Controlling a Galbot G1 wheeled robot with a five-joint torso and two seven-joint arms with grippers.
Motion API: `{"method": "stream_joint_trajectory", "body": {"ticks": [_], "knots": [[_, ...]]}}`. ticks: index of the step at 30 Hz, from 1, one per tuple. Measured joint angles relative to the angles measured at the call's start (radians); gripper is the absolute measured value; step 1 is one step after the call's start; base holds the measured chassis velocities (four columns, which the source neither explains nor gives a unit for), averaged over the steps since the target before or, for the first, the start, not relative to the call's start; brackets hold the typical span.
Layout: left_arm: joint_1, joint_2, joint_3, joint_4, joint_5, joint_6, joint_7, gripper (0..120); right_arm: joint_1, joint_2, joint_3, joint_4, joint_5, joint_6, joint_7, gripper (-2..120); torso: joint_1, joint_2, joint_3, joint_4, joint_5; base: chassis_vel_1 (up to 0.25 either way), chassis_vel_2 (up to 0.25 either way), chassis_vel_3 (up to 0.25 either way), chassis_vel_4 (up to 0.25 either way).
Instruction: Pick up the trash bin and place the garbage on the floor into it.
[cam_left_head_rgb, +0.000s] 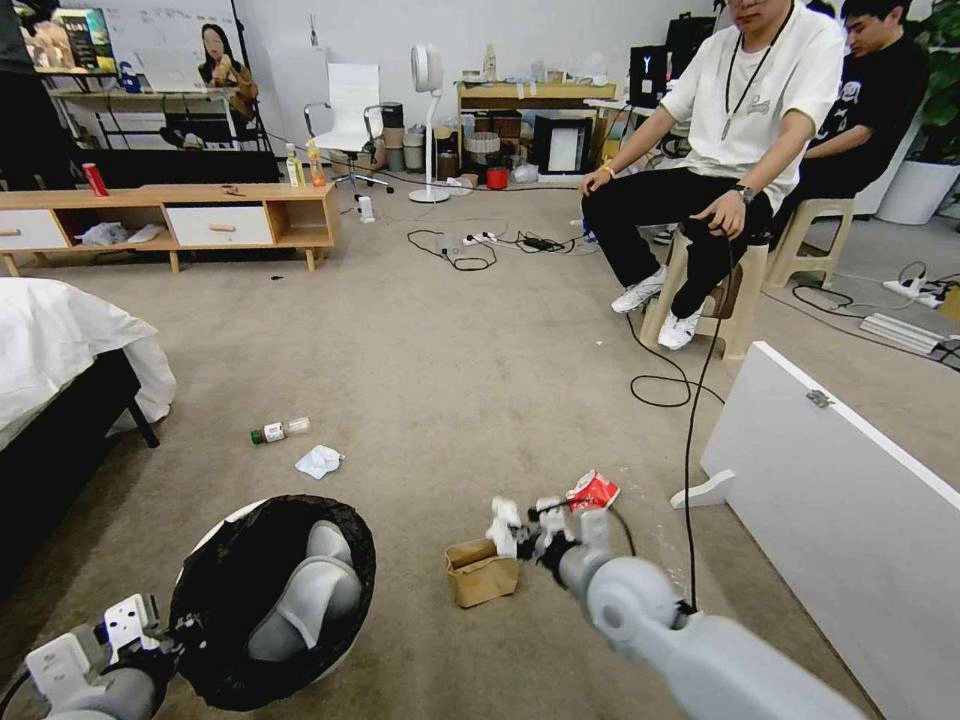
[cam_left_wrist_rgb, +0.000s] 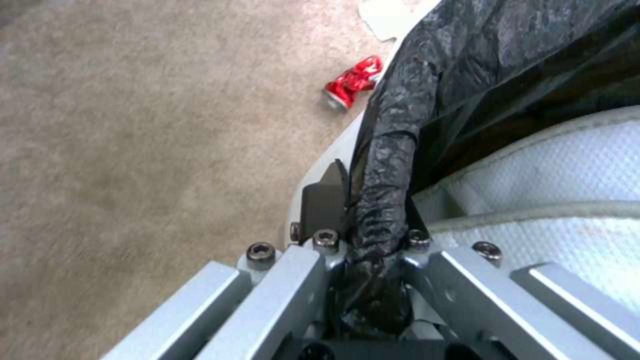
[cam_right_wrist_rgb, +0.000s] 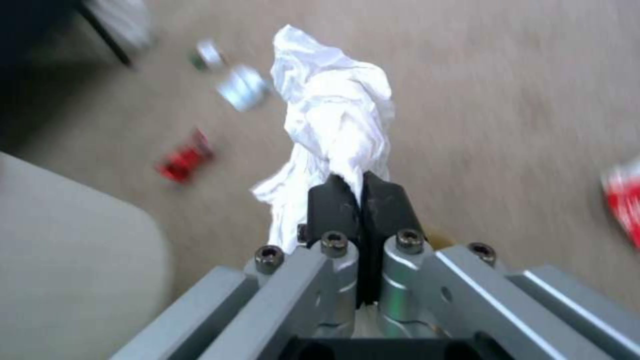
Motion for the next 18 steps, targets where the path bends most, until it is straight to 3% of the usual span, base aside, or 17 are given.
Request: {"method": "stream_joint_trajectory", "body": {"ticks": [8,18], "knots": [[-0.009,0.027,0.032,0.0,-0.008,0.0,-0.003,1,0.167,-0.017,-0.023,0.245,0.239,0.02,-0.04,0,0.0,0.0,0.0,0.0001,-0.0004,0.0,0.0,0.0,0.0],[-0.016,0.029,0.053,-0.001,0.007,0.0,-0.001,1,0.36,0.054,-0.222,0.275,0.357,-0.018,0.028,0,0.0,0.0,0.0,0.0001,-0.0004,0.0,0.0,0.0,0.0]]}}
